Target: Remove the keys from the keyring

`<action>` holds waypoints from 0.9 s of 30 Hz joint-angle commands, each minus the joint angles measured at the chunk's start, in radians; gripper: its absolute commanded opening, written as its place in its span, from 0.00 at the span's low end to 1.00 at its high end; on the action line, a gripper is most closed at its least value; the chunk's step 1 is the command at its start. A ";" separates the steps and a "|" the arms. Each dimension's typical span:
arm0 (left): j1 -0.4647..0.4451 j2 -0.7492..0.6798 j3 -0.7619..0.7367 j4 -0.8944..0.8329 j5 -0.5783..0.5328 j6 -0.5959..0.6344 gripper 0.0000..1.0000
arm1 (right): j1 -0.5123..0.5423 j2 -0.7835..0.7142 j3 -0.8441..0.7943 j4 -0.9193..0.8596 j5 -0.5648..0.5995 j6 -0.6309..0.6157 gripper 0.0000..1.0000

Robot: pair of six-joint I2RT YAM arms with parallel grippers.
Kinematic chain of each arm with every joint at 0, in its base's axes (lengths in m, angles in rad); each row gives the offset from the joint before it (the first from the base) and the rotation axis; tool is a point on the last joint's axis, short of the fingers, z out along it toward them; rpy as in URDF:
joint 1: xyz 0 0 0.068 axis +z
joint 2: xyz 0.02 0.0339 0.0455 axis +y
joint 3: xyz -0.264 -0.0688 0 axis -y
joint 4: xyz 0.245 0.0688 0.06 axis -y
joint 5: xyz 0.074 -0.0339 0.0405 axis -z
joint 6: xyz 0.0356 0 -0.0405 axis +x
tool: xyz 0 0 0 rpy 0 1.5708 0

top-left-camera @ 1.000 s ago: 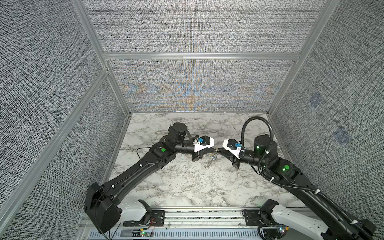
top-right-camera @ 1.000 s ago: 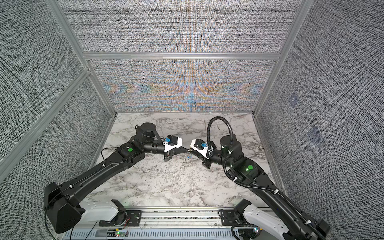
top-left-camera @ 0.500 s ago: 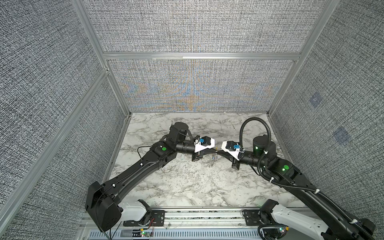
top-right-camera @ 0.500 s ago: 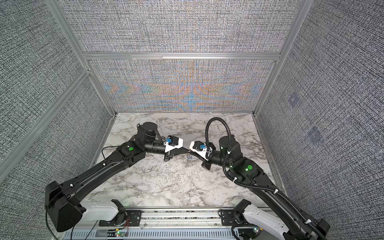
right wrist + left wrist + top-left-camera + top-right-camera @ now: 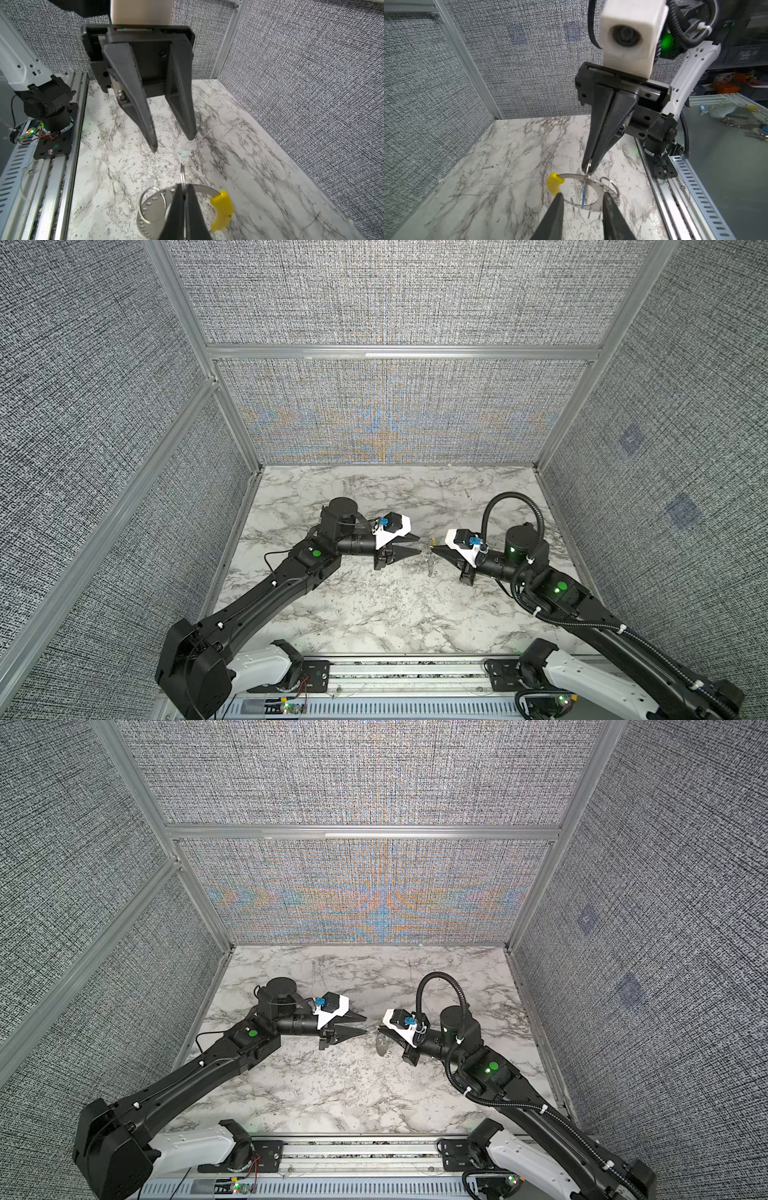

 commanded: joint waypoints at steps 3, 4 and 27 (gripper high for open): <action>0.001 -0.006 -0.040 0.186 0.056 -0.117 0.33 | 0.001 0.016 -0.007 0.126 -0.046 0.051 0.00; 0.001 -0.007 -0.045 0.193 0.057 -0.121 0.32 | 0.001 0.019 -0.006 0.136 -0.054 0.055 0.00; 0.000 0.021 -0.050 0.246 0.067 -0.146 0.22 | 0.002 0.037 0.006 0.178 -0.115 0.074 0.00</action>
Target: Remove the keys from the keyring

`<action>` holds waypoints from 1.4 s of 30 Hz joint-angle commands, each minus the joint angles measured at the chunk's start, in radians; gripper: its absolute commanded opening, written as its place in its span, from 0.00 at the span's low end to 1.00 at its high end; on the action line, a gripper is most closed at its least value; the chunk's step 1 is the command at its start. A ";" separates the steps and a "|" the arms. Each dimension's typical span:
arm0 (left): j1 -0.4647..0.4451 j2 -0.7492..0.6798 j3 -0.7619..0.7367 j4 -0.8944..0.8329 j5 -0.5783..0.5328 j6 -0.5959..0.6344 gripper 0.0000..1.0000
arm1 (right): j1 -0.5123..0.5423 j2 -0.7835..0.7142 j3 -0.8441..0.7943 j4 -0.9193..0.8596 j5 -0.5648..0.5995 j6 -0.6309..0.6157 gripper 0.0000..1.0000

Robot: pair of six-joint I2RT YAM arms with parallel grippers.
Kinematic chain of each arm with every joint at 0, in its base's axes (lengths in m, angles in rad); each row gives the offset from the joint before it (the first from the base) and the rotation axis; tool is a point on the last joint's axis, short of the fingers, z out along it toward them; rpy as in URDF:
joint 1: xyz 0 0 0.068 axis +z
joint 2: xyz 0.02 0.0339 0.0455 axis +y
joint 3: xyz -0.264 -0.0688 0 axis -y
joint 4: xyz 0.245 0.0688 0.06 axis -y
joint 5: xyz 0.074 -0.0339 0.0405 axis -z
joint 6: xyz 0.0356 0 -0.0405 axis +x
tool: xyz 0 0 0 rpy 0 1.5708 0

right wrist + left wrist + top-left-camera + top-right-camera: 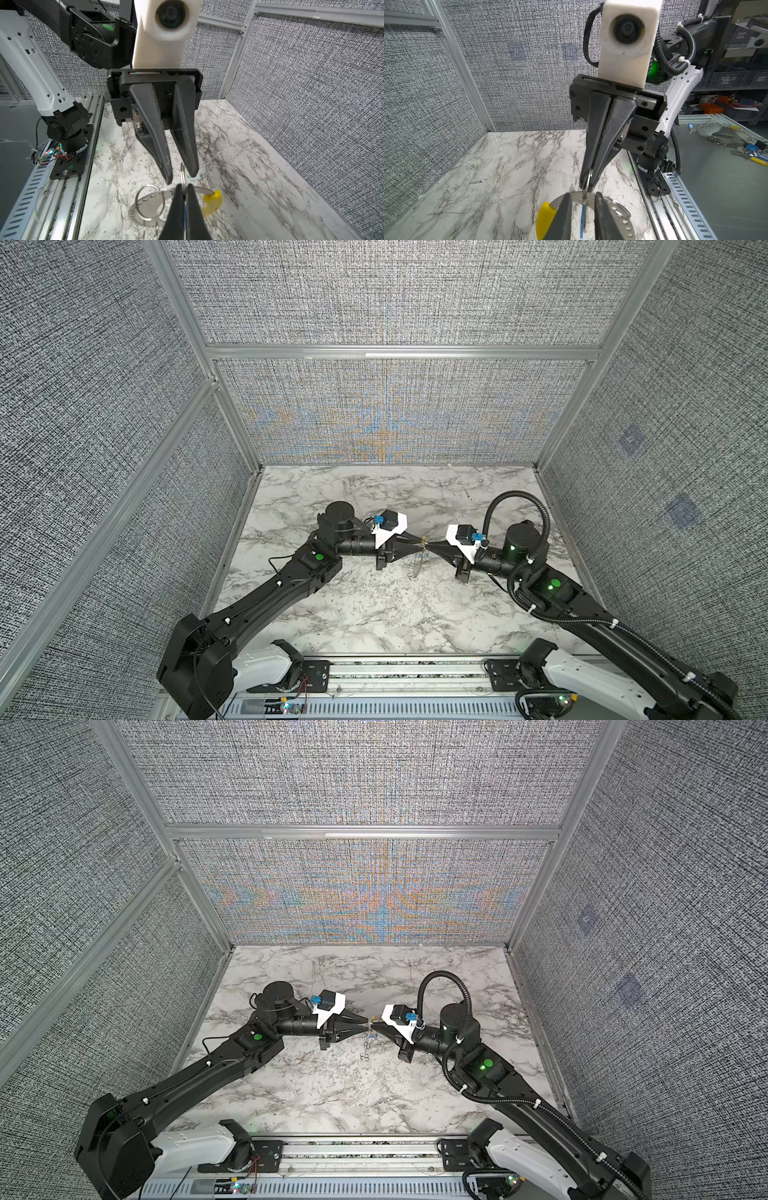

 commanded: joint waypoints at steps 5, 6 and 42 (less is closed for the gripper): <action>-0.001 0.011 0.008 0.052 0.027 -0.016 0.21 | 0.001 0.010 0.015 0.038 -0.032 0.007 0.00; -0.001 0.012 0.009 0.052 0.029 -0.016 0.19 | 0.001 0.010 0.016 0.038 -0.032 0.009 0.00; -0.040 0.131 0.435 -0.755 -0.255 0.395 0.00 | 0.006 0.009 0.100 -0.161 0.155 -0.127 0.26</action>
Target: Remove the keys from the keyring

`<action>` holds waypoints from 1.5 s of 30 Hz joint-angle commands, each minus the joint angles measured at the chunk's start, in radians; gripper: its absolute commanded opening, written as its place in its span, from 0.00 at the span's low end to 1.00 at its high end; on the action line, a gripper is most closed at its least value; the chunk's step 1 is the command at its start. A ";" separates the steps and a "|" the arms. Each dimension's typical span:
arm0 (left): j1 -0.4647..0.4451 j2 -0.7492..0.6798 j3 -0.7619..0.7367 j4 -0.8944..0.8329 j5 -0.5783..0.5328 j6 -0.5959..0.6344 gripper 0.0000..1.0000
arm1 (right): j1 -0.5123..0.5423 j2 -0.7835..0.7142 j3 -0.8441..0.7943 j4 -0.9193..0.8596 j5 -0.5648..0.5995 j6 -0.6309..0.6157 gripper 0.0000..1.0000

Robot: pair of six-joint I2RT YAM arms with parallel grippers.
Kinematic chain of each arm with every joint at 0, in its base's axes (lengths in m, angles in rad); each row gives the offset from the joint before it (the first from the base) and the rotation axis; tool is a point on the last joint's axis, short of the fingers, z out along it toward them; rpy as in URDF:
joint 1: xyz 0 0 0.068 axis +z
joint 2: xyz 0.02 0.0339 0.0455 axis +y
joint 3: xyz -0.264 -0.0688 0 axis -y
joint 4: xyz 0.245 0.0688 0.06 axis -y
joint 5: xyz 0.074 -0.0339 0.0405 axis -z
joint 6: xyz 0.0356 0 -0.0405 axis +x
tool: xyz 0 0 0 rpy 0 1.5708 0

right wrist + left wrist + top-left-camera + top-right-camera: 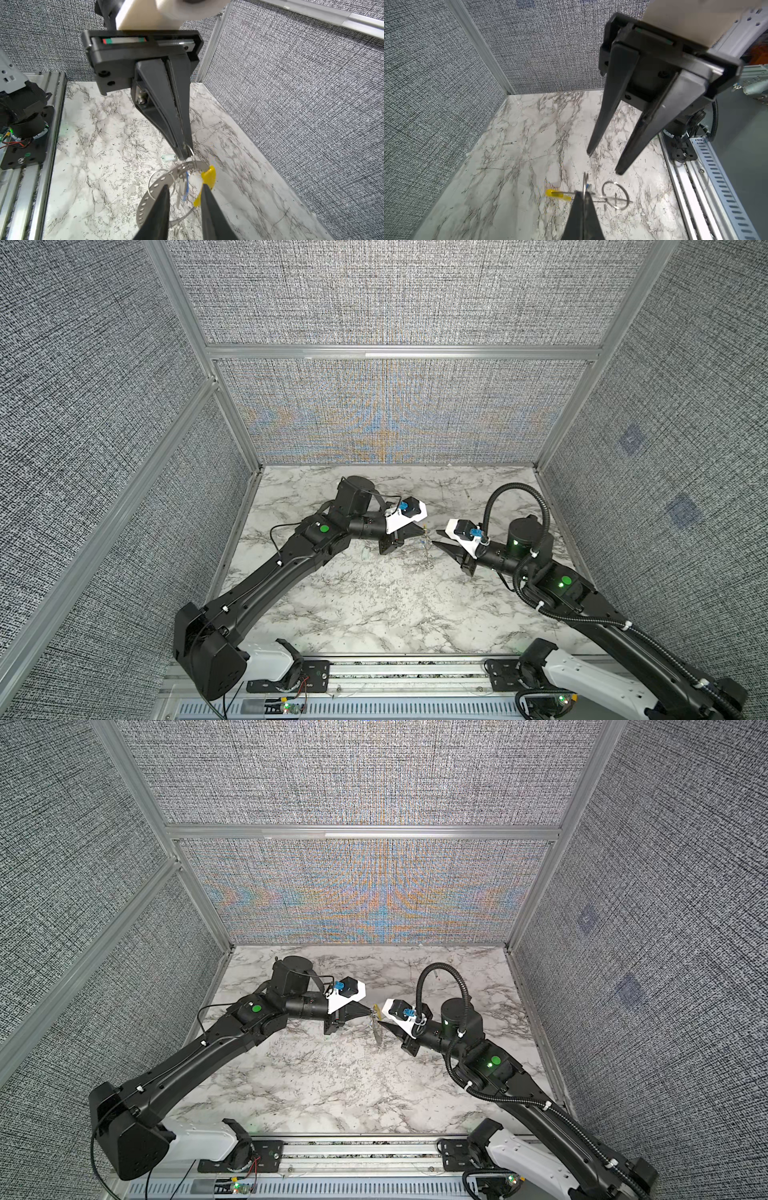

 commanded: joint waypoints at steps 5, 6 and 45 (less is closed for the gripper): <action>-0.007 0.007 0.026 -0.076 0.000 0.047 0.00 | 0.001 0.017 -0.012 0.065 -0.020 0.011 0.25; -0.009 0.006 0.025 -0.075 0.003 0.049 0.00 | 0.002 0.020 -0.013 0.071 -0.018 0.012 0.24; 0.090 -0.143 -0.301 0.437 0.269 -0.231 0.28 | 0.002 0.023 -0.098 0.271 -0.113 0.129 0.00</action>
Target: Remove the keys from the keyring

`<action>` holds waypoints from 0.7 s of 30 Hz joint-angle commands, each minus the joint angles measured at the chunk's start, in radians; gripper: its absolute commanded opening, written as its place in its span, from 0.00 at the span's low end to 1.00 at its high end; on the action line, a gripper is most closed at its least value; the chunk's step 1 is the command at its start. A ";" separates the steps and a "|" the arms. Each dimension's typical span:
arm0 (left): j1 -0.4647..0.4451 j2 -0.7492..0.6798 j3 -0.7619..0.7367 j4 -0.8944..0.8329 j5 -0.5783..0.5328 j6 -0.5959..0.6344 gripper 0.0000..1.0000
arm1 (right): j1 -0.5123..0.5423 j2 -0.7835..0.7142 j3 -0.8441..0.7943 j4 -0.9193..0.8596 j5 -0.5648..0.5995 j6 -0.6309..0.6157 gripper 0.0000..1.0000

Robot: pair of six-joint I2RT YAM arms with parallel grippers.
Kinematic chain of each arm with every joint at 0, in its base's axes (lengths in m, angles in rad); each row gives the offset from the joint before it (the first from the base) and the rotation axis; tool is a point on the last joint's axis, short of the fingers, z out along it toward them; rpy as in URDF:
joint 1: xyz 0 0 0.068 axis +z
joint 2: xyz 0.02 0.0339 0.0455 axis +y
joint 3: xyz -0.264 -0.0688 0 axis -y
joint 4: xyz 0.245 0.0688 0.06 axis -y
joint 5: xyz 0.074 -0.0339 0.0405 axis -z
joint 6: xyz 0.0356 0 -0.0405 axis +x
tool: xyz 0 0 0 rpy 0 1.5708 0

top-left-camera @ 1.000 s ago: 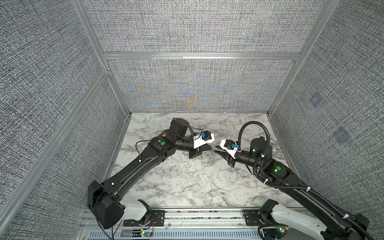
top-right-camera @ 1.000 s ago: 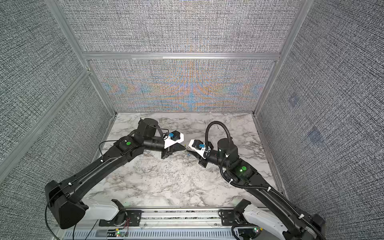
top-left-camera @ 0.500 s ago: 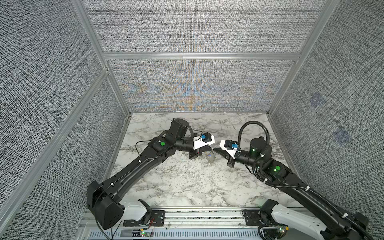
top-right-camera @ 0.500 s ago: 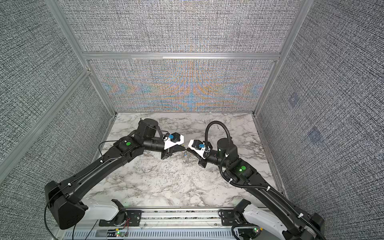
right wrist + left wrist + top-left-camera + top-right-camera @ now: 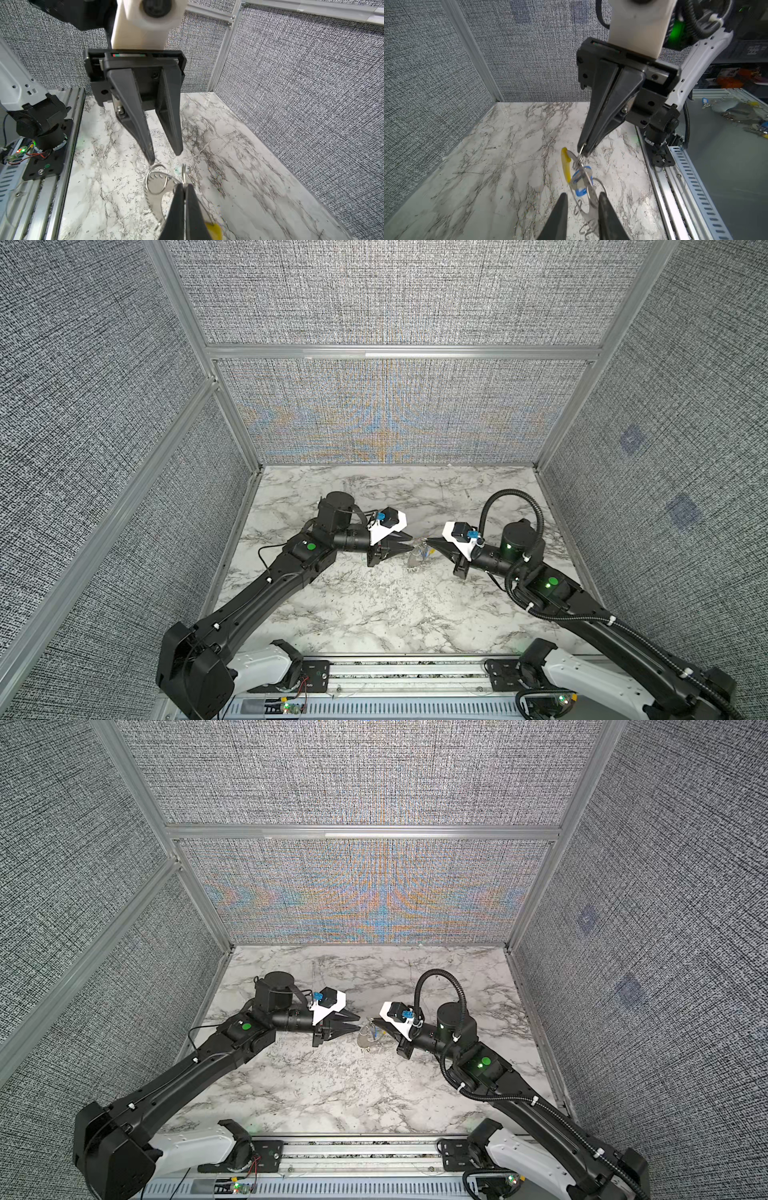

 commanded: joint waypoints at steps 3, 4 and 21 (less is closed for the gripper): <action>0.003 -0.006 -0.036 0.203 0.079 -0.109 0.28 | 0.001 0.006 -0.013 0.123 -0.053 0.041 0.00; 0.003 -0.004 -0.043 0.218 0.081 -0.118 0.27 | 0.001 0.007 -0.016 0.140 -0.062 0.047 0.00; 0.001 0.005 -0.063 0.302 0.081 -0.163 0.19 | 0.001 0.019 -0.012 0.178 -0.126 0.077 0.00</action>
